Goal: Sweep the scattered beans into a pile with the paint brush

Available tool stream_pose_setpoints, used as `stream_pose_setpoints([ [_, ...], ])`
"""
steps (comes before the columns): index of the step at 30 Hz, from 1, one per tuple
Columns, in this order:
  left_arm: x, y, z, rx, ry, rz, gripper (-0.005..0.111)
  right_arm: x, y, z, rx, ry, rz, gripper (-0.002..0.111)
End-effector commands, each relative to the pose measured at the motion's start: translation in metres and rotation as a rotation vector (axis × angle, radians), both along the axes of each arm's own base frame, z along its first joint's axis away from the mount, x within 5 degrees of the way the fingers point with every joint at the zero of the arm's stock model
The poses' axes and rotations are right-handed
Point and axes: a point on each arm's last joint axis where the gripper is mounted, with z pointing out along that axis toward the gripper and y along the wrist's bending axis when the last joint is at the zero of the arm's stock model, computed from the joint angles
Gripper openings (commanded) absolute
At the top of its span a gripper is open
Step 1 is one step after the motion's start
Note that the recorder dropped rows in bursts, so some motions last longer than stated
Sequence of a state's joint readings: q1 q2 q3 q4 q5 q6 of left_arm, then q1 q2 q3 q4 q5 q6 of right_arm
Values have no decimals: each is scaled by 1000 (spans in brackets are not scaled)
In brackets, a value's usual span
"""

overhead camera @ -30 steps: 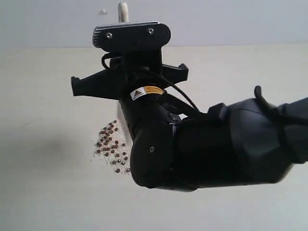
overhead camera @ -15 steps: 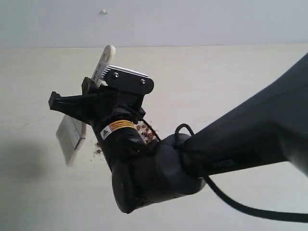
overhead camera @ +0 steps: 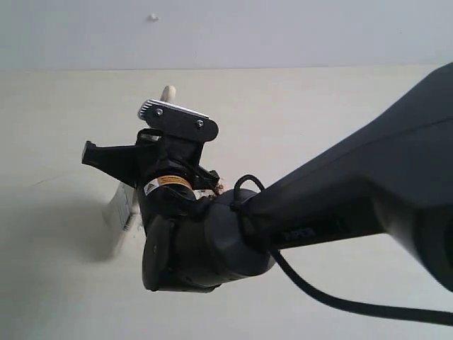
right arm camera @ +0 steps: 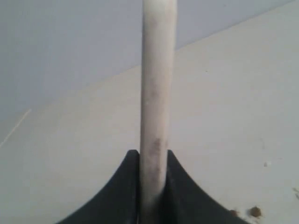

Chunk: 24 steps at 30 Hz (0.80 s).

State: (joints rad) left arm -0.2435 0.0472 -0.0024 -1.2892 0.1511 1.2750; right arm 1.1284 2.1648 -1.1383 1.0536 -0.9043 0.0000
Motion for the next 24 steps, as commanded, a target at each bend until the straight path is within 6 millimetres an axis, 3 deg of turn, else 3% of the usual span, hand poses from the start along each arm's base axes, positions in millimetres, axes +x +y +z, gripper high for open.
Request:
stream_pose_setpoints([
  [1, 0, 0, 0, -8, 0, -2, 0, 4, -5, 7, -61, -15, -35, 0],
  [15, 0, 0, 0, -8, 0, -2, 0, 4, -32, 30, -383, 5, -203, 0],
  [19, 0, 0, 0, -8, 0, -2, 0, 3, -34, 36, -382, 5, -222, 0],
  [24, 0, 0, 0, -8, 0, -2, 0, -9, -24, 55, -265, -25, -173, 0],
])
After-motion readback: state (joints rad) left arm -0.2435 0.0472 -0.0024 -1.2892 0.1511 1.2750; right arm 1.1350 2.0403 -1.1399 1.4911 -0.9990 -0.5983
